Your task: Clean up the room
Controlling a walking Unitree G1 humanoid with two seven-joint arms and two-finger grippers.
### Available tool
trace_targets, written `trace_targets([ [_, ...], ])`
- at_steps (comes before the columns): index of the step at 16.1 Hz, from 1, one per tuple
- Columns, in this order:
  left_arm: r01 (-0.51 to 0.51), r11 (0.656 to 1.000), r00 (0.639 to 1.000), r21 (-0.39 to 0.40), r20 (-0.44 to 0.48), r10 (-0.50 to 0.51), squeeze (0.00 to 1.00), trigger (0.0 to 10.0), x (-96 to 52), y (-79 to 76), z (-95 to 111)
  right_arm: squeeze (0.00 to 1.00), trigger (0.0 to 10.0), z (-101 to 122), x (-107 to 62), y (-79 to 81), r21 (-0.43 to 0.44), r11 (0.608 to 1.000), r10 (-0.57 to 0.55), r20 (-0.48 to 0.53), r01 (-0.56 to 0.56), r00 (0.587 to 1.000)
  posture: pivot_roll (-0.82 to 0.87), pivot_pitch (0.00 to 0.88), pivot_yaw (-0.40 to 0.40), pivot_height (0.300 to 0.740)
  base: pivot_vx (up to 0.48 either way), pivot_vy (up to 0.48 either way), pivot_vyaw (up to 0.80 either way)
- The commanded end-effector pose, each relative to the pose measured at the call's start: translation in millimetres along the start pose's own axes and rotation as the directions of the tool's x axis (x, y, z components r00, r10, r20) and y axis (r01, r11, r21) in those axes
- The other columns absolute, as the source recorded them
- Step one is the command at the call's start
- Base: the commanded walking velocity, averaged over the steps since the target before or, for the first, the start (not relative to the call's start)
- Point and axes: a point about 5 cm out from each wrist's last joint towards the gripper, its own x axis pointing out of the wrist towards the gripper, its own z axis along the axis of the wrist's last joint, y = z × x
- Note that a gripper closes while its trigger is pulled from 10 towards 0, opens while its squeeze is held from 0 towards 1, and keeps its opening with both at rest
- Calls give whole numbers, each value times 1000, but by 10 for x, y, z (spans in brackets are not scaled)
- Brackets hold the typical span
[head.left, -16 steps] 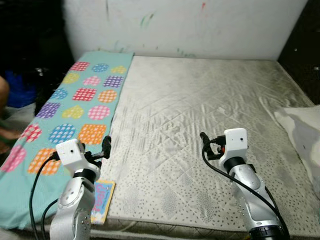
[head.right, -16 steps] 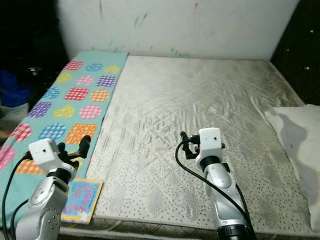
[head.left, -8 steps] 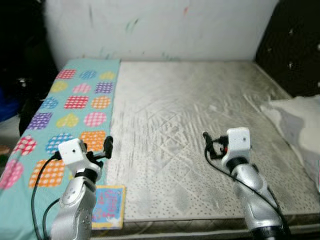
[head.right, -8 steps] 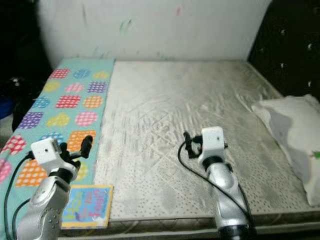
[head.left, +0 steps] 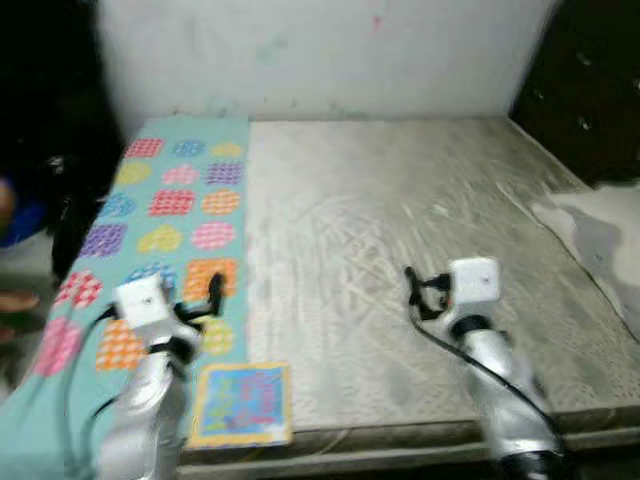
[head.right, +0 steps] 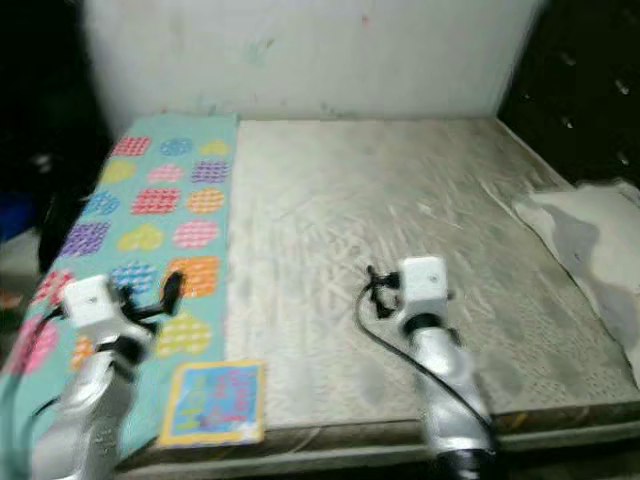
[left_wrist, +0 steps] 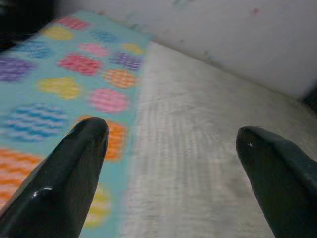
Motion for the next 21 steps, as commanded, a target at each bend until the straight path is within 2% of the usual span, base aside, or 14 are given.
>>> trace_targets([
  [1,4,1000,1000,-1,6,-4,0,10000,17,-34,21,0,10000,8,-7,-56,-9,1000,-15,0,15,1000,-93,0,12,740,0,480,0],
  [10,4,1000,1000,5,5,-4,0,10000,24,-33,17,0,10000,-8,4,-46,-12,1000,-4,-10,4,1000,-92,0,13,740,0,478,0],
  [21,12,1000,1000,11,12,-12,0,10000,41,-33,25,0,10000,-4,23,-15,-25,1000,13,-4,-13,1000,-90,0,16,740,0,0,0],
])
